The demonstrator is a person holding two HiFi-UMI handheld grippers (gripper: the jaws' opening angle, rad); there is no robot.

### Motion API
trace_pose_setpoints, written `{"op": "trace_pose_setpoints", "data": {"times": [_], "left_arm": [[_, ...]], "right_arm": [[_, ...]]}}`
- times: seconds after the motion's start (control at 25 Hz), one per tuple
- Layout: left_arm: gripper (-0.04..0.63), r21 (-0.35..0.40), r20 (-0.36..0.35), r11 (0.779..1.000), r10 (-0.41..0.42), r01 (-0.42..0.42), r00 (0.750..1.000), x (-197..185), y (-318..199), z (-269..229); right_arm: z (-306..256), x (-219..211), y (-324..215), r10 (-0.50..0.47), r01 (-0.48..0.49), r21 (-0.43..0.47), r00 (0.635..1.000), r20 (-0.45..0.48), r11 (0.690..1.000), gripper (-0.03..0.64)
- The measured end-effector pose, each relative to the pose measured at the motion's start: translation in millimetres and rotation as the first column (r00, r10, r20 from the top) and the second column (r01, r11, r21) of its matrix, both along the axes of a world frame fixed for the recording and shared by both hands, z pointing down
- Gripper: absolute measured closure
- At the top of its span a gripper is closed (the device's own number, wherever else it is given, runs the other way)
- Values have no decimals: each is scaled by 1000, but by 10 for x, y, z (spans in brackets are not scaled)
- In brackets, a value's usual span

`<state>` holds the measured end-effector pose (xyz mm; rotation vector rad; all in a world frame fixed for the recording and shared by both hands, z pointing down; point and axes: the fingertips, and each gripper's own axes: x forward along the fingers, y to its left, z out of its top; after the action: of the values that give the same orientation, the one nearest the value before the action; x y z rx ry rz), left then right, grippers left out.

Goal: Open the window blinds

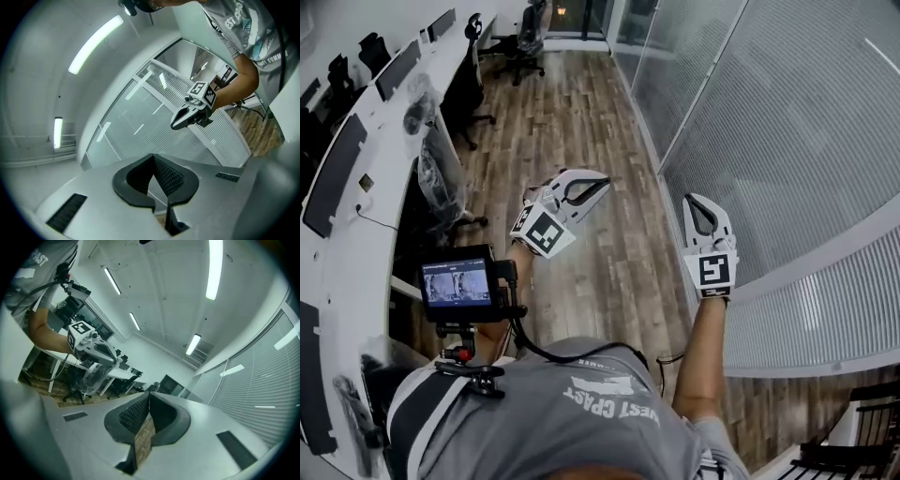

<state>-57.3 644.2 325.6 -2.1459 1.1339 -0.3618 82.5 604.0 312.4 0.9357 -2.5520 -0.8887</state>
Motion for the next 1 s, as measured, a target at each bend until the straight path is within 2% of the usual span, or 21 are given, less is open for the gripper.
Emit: {"op": "trace_pose_setpoints", "data": {"times": [0.2, 1.0], "left_arm": [[592, 12, 9, 1000, -6, 6, 1000, -77, -70, -51], [592, 1, 10, 999, 41, -41, 999, 109, -119, 73]], "right_arm": [[-24, 60, -81, 16, -16, -4, 1000, 5, 1000, 614], [41, 89, -82, 27, -27, 6, 1000, 0, 1000, 614]]}}
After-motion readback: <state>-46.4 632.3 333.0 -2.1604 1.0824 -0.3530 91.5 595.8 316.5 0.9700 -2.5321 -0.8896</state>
